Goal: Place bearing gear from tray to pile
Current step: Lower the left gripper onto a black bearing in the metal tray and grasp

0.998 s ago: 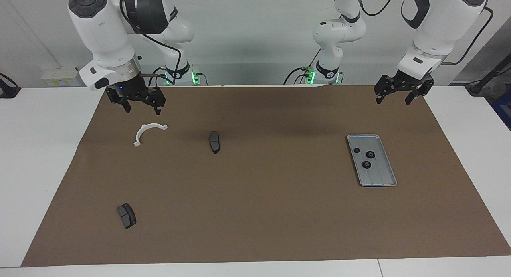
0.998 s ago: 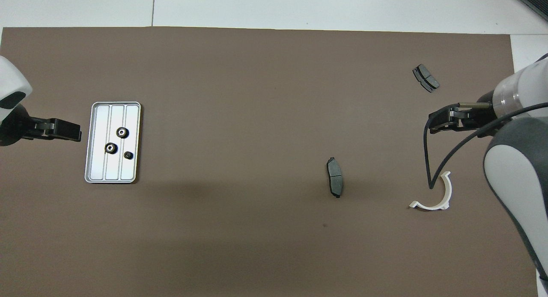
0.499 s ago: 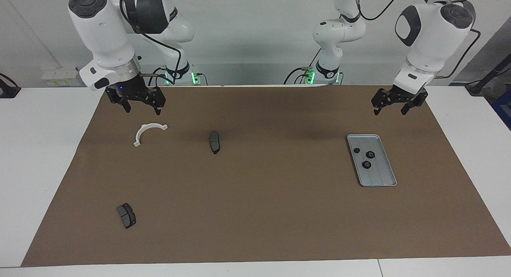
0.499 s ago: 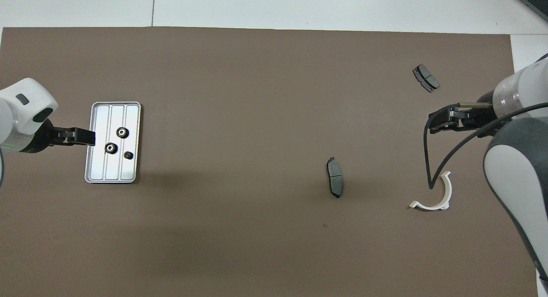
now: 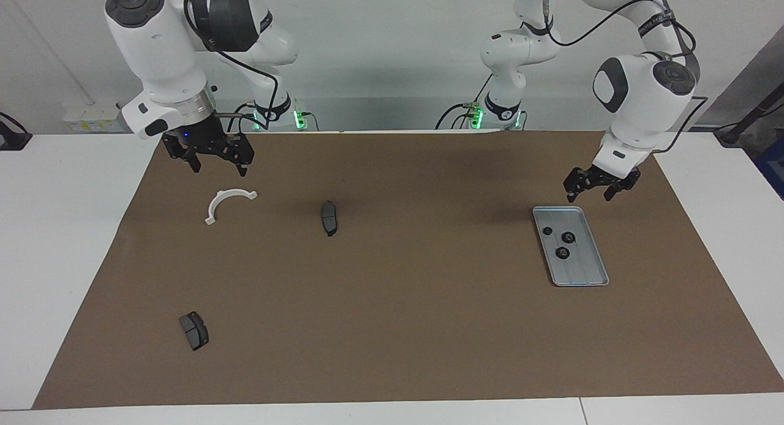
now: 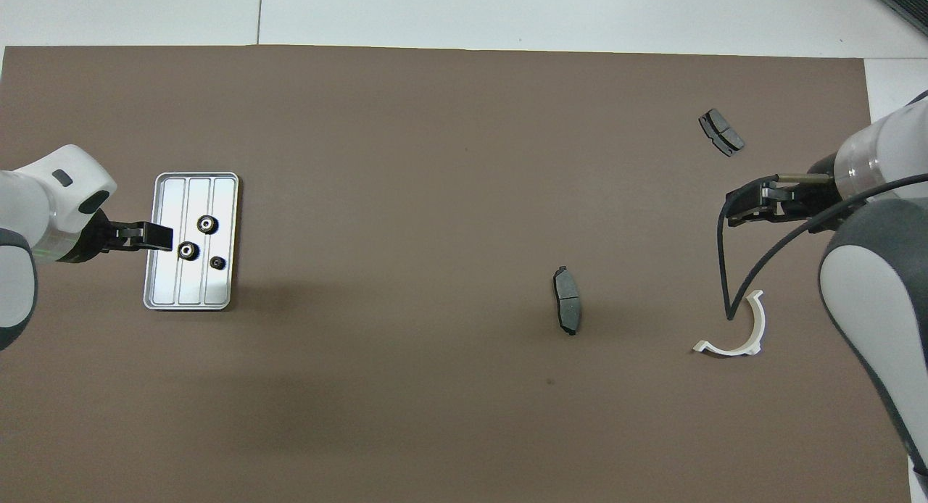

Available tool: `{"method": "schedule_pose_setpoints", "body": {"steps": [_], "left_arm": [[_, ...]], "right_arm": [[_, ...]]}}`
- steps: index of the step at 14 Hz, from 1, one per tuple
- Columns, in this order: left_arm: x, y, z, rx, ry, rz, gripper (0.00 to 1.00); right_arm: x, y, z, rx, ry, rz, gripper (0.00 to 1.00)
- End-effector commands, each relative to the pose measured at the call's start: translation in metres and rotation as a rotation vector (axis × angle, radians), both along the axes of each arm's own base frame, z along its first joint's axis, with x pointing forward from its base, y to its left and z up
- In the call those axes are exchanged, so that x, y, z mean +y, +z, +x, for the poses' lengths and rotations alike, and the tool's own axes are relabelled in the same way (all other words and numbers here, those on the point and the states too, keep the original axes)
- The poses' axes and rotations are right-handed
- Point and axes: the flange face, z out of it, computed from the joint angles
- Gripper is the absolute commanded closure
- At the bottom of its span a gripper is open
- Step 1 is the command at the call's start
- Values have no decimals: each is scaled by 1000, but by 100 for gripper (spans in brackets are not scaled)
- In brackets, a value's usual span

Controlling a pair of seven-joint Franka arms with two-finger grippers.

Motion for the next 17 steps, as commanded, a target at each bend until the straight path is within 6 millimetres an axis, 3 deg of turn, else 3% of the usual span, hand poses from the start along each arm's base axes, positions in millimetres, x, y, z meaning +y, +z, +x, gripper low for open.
{"method": "schedule_pose_setpoints", "body": {"steps": [1, 9, 17], "left_arm": [[13, -17, -9, -29, 28, -9, 31], [8, -68, 0, -58, 9, -20, 30], [12, -97, 9, -76, 31, -30, 31]], "right_arm": [[-3, 1, -4, 1, 13, 22, 0], [-3, 1, -5, 3, 13, 22, 0], [-3, 1, -5, 3, 13, 22, 0]]}}
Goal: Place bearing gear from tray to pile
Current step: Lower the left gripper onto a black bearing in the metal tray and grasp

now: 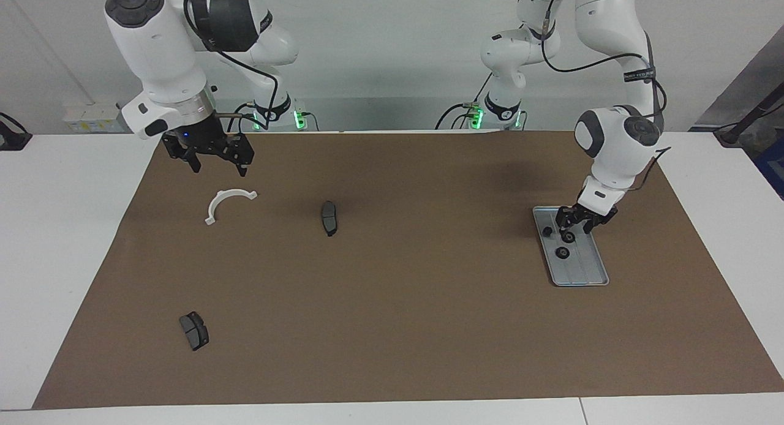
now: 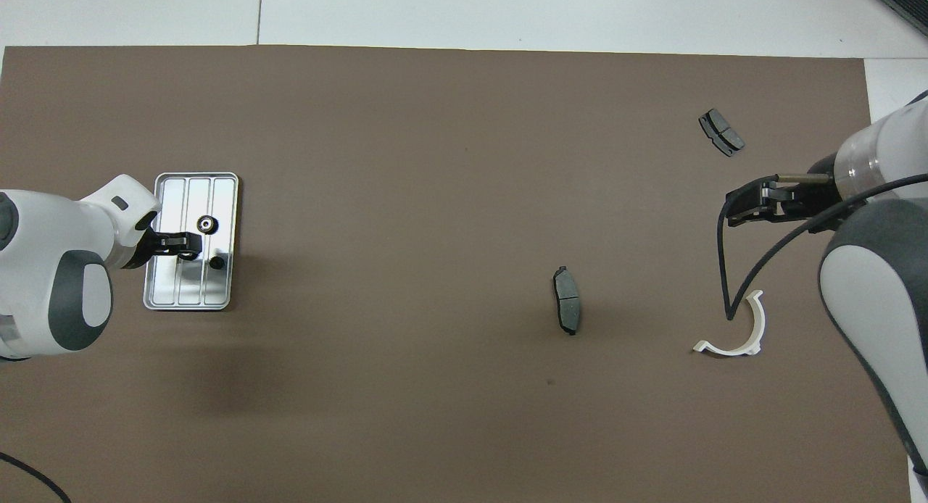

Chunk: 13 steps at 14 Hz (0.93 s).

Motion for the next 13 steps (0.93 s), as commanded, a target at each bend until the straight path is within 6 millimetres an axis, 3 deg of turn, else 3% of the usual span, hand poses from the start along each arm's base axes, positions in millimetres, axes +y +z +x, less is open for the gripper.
{"method": "schedule_pose_setpoints", "body": {"steps": [1, 13], "left_arm": [[2, -6, -1, -11, 15, -12, 31], [0, -19, -8, 17, 10, -13, 51]], "right_arm": [[-3, 1, -5, 3, 13, 22, 0], [-3, 1, -5, 3, 13, 22, 0]]}}
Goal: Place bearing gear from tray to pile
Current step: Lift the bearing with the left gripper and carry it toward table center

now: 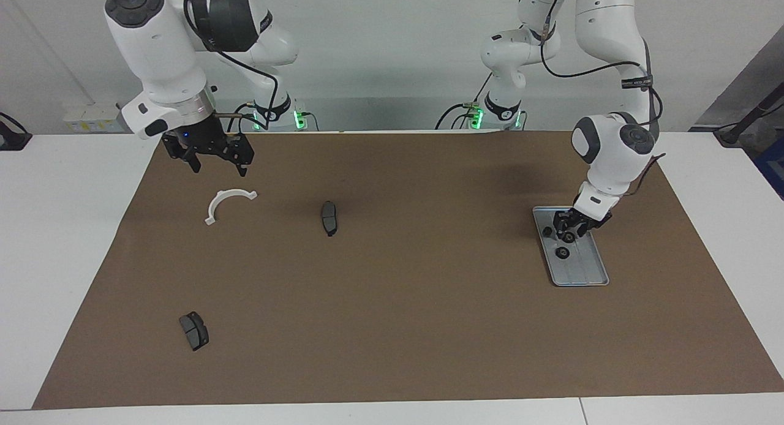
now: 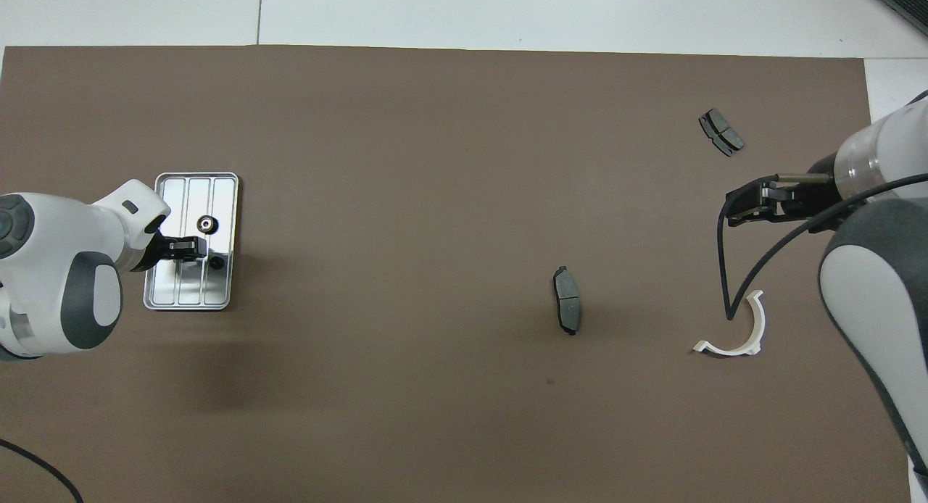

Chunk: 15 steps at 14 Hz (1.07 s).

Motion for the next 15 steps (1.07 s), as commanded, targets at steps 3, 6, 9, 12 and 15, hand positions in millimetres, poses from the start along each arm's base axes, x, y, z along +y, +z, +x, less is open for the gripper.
{"method": "schedule_pose_setpoints", "body": {"steps": [3, 6, 9, 12, 15], "left_arm": [[-1, -3, -3, -10, 10, -9, 60], [-2, -3, -3, -9, 7, -9, 71], [-2, 0, 0, -12, 9, -10, 84], [-9, 17, 22, -41, 30, -17, 86], [-66, 30, 30, -49, 139, -38, 86]], "right_arm": [[-4, 1, -5, 3, 12, 22, 0], [-3, 1, -5, 3, 13, 22, 0], [-3, 1, -5, 3, 13, 22, 0], [-3, 1, -5, 3, 13, 22, 0], [-3, 1, -5, 3, 13, 22, 0]]}}
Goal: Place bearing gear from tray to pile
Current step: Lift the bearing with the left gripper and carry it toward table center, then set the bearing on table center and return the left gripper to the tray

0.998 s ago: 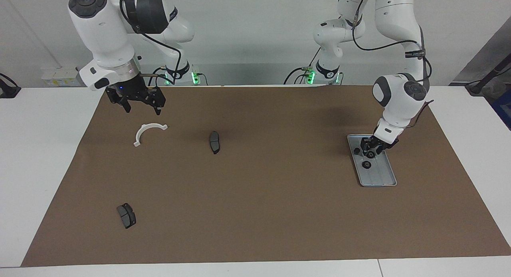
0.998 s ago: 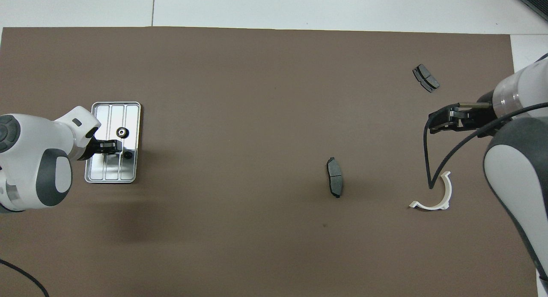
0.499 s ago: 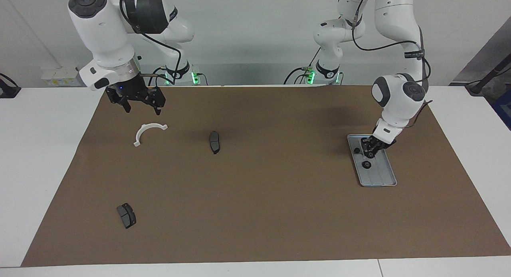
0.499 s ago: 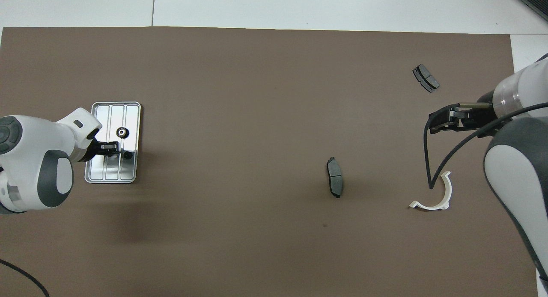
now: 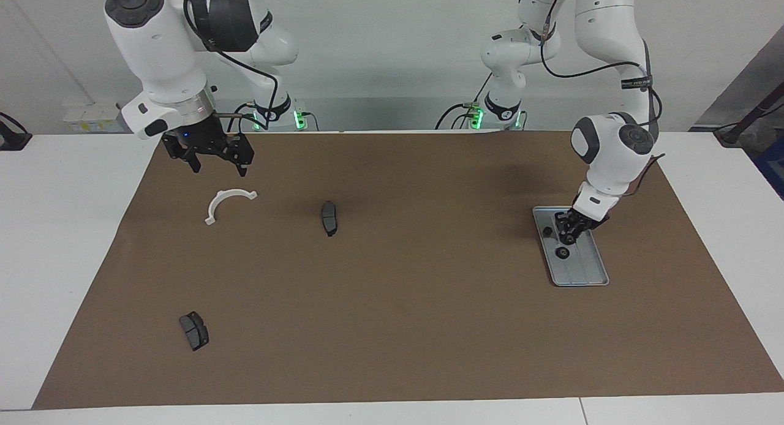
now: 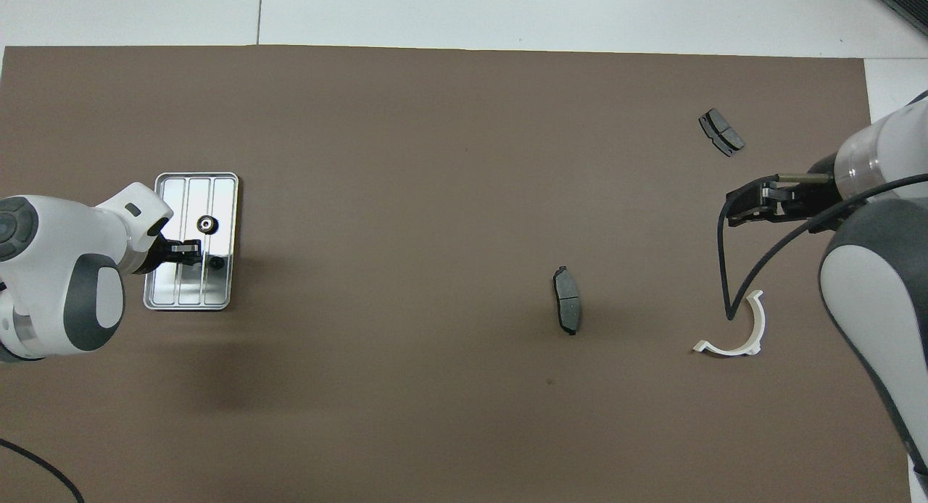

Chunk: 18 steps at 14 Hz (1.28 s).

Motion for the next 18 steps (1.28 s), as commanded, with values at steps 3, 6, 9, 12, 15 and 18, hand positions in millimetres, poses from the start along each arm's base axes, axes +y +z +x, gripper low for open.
{"method": "schedule_pose_setpoints", "body": {"steps": [3, 6, 9, 12, 15, 18], "left_arm": [[-130, 5, -7, 23, 150, -50, 85], [-218, 7, -35, 27, 211, -77, 82], [-290, 9, -70, 12, 198, -108, 77], [-338, 12, -97, -9, 171, -143, 69], [-351, 13, -105, -21, 155, -157, 10], [-351, 16, -102, -26, 152, -161, 0]], "right_arm": [[-3, 1, -5, 3, 13, 22, 0], [-6, 1, -4, 2, 7, 22, 0], [-5, 1, -4, 2, 9, 22, 0], [-4, 2, -4, 1, 12, 22, 0], [-4, 1, -5, 6, 15, 22, 0], [-3, 2, -3, -14, 12, 23, 0]]}}
